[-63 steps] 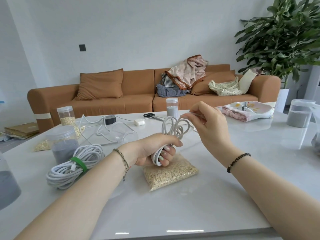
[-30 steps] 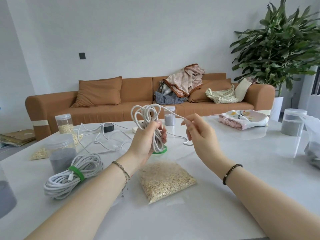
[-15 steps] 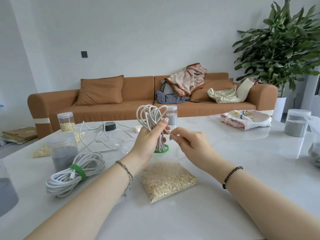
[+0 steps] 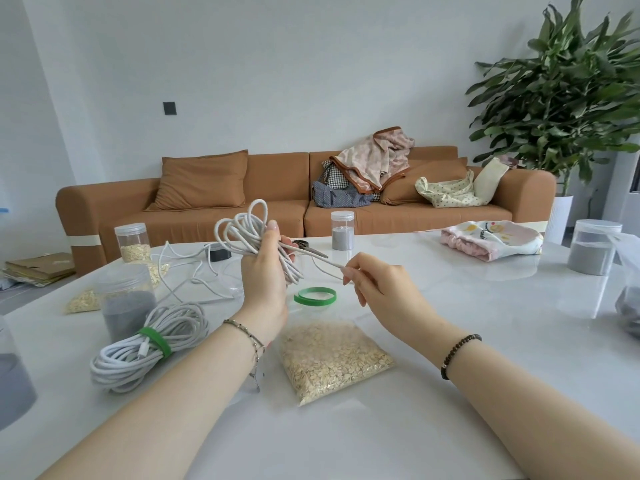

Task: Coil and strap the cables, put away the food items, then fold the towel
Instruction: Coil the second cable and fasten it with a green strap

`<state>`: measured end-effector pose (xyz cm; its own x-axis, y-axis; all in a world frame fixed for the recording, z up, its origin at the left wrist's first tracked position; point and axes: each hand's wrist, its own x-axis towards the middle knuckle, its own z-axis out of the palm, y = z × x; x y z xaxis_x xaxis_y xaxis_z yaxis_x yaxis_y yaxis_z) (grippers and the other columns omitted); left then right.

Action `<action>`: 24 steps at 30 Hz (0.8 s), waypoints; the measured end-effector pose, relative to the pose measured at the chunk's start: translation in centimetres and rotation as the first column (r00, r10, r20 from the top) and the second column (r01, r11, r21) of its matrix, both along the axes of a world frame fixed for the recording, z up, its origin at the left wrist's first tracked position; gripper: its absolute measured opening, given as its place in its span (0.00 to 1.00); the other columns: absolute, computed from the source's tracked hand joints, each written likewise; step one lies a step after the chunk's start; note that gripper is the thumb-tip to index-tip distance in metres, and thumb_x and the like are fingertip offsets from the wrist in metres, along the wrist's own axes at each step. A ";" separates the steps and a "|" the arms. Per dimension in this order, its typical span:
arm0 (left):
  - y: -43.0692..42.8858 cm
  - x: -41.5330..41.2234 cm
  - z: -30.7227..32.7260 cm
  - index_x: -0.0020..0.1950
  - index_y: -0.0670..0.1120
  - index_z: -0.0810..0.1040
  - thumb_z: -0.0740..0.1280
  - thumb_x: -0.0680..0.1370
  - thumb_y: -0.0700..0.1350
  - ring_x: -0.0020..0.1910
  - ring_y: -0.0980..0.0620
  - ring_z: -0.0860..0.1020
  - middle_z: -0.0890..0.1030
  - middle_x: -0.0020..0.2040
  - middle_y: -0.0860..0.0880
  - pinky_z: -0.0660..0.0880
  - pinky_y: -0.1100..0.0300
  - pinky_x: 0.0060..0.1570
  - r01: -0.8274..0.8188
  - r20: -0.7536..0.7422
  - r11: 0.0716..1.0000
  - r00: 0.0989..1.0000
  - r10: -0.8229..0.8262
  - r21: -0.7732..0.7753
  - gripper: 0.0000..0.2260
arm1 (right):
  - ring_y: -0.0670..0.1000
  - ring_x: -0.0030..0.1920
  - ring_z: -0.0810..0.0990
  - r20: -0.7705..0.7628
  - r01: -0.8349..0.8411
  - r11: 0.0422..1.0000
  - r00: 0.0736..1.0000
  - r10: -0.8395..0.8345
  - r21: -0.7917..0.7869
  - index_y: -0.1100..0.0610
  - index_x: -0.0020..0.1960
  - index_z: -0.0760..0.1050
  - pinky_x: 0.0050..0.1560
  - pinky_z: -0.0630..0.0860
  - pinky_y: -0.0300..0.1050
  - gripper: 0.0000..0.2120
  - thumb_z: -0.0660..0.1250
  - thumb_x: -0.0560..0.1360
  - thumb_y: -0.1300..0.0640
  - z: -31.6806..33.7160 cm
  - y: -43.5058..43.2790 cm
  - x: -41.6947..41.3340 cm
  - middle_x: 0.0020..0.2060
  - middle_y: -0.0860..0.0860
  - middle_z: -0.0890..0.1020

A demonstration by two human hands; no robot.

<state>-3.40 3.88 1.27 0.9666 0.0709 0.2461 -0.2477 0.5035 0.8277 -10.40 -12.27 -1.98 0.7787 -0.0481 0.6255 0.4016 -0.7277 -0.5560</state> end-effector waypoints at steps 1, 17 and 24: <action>0.0 0.2 -0.1 0.37 0.48 0.75 0.67 0.82 0.53 0.30 0.56 0.74 0.76 0.29 0.54 0.71 0.59 0.39 -0.031 0.002 1.000 1.000 0.031 -0.007 0.15 | 0.57 0.34 0.73 0.020 -0.013 1.000 1.000 0.013 -0.003 0.53 0.46 0.75 0.39 0.74 0.53 0.10 0.60 0.83 0.52 0.0 0.2 -0.1 0.30 0.53 0.77; -0.8 -0.4 0.0 0.52 0.42 0.76 0.67 0.81 0.50 0.51 0.51 0.85 0.83 0.44 0.49 0.77 0.50 0.64 0.307 -0.076 0.910 0.937 -0.340 -0.280 0.10 | 0.48 0.26 0.72 -0.162 -0.221 0.975 0.961 0.222 0.025 0.53 0.46 0.83 0.31 0.70 0.33 0.10 0.66 0.81 0.52 -0.7 2.1 -0.4 0.27 0.58 0.78; -0.8 -1.9 0.3 0.46 0.42 0.75 0.67 0.82 0.46 0.56 0.42 0.84 0.82 0.39 0.45 0.75 0.44 0.66 0.606 -0.087 0.754 0.762 -0.642 -0.252 0.09 | 0.46 0.26 0.72 -0.231 -0.069 0.994 0.972 0.048 -0.084 0.55 0.36 0.80 0.36 0.73 0.44 0.20 0.68 0.77 0.40 -0.2 0.8 -0.1 0.26 0.55 0.78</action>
